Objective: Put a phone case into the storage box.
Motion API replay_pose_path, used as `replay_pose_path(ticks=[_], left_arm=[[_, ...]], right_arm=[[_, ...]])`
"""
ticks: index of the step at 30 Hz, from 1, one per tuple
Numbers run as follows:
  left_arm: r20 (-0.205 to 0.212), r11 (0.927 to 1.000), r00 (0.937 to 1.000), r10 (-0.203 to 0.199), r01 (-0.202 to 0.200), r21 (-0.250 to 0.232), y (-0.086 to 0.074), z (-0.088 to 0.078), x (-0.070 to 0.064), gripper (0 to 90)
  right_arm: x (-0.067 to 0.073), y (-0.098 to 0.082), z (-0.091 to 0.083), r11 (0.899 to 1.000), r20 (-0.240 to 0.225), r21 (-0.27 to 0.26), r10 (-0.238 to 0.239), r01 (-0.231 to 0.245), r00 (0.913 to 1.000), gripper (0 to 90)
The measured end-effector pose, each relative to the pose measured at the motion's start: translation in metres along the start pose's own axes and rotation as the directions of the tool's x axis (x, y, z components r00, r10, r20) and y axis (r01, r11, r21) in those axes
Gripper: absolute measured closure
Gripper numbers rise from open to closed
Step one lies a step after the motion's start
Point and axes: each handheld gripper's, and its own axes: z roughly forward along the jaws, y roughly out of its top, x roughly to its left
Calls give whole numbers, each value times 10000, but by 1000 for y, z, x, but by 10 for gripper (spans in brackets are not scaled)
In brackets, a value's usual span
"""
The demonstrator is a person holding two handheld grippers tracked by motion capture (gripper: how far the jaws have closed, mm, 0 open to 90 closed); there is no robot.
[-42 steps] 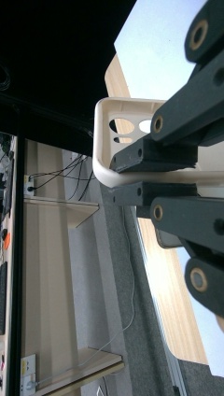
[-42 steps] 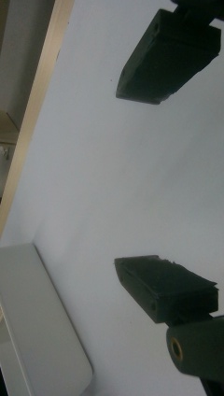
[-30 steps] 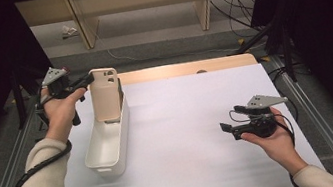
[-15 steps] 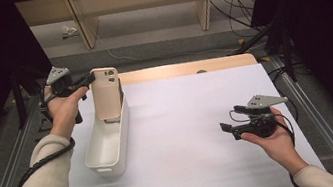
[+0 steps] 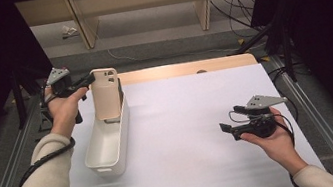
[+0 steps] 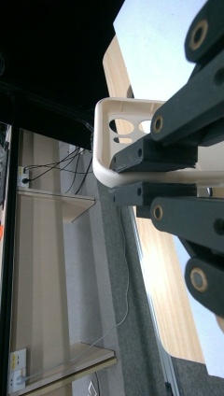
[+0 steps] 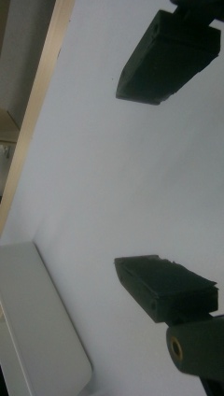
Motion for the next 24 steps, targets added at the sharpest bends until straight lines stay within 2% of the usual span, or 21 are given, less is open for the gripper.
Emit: replay_pose_path(ticks=[11,24], left_arm=[[75,9997,9999,-115,114,201,-13,3,2,832],[70,9993,9998,-171,169,321,-20,7,4,832]], right_arm=[[1,0,0,10000,3,30,-69,69,10000,167],[0,0,0,10000,-26,44,-40,40,10000,167]])
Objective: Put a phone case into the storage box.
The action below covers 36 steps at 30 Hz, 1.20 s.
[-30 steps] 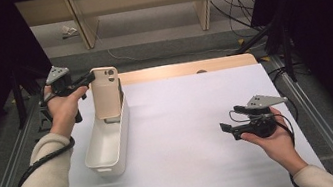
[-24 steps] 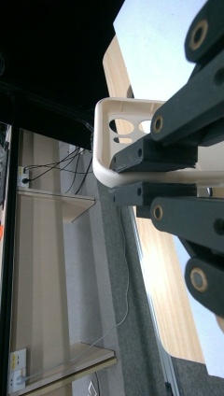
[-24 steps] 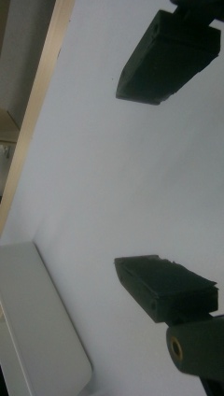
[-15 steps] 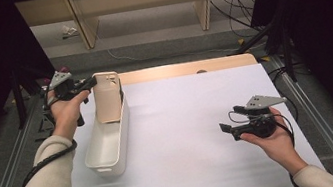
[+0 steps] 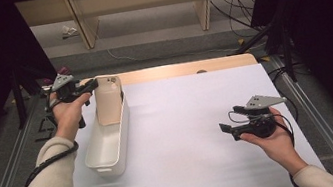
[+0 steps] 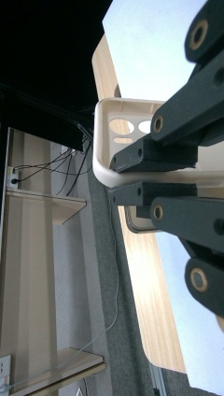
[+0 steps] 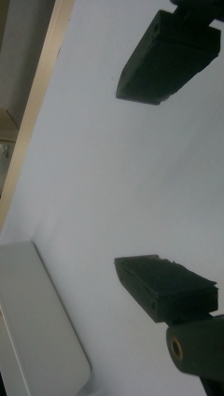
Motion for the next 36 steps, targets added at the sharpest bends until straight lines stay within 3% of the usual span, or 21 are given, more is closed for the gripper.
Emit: replay_pose_path(ticks=[16,36], left_arm=[[-3,10000,10000,-35,35,75,-12,6,3,830],[-297,9988,9995,-108,122,464,-24,16,9,825]], right_arm=[[0,0,0,10000,-12,5,18,-18,10000,168],[-1,0,-1,10000,-18,12,19,-19,10000,168]])
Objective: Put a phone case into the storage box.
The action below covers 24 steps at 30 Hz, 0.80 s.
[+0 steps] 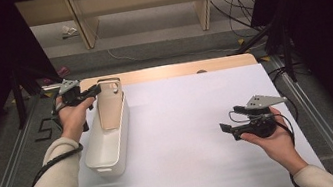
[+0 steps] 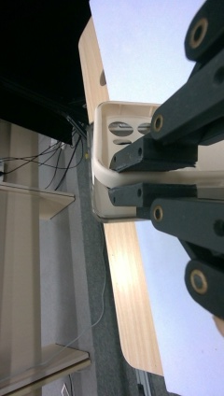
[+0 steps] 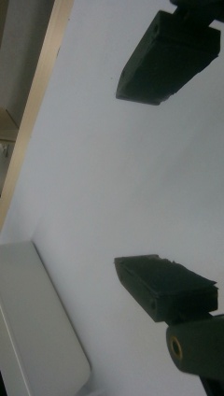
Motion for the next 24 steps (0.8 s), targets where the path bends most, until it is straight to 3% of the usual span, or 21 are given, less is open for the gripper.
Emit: replay_pose_path(ticks=[10,16,24], left_arm=[[-177,9998,9998,110,-107,187,-2,2,3,816],[-738,9962,9958,547,-495,714,-2,4,3,790],[-873,9927,9930,799,-713,971,-1,6,2,752]], right_arm=[[0,0,0,10000,-7,12,11,-11,10000,168],[0,0,1,10000,3,2,18,-18,10000,167],[-1,-1,1,10000,1,8,47,-47,10000,166]])
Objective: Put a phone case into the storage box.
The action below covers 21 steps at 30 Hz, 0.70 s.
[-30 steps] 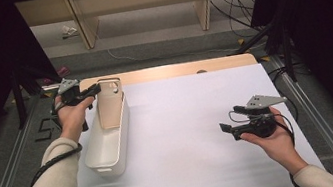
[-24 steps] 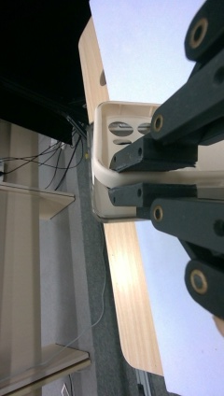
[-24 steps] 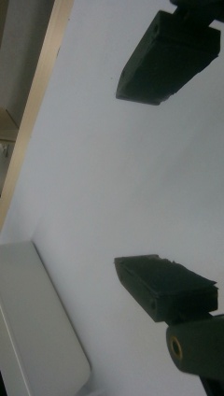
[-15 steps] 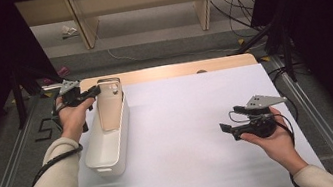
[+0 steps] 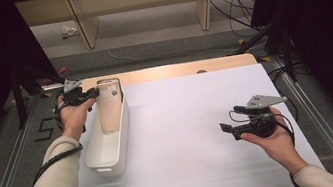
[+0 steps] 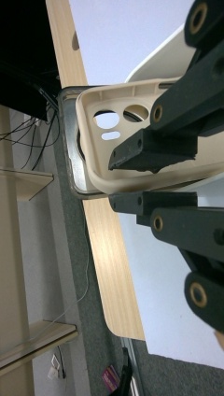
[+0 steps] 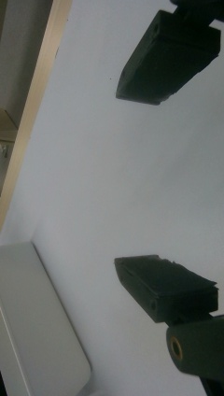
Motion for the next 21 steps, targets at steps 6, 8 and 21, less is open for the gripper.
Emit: replay_pose_path(ticks=[6,8,21], left_arm=[[-149,9998,9997,176,-174,118,0,0,-1,689],[-155,9998,9999,60,-57,180,0,-1,-1,636],[171,9998,9996,202,-203,62,6,-24,-4,419]], right_arm=[[0,0,0,10000,-18,6,3,-3,10000,166],[0,0,0,10000,-26,13,3,-3,10000,166],[0,0,2,10000,-49,37,75,-75,10000,164]])
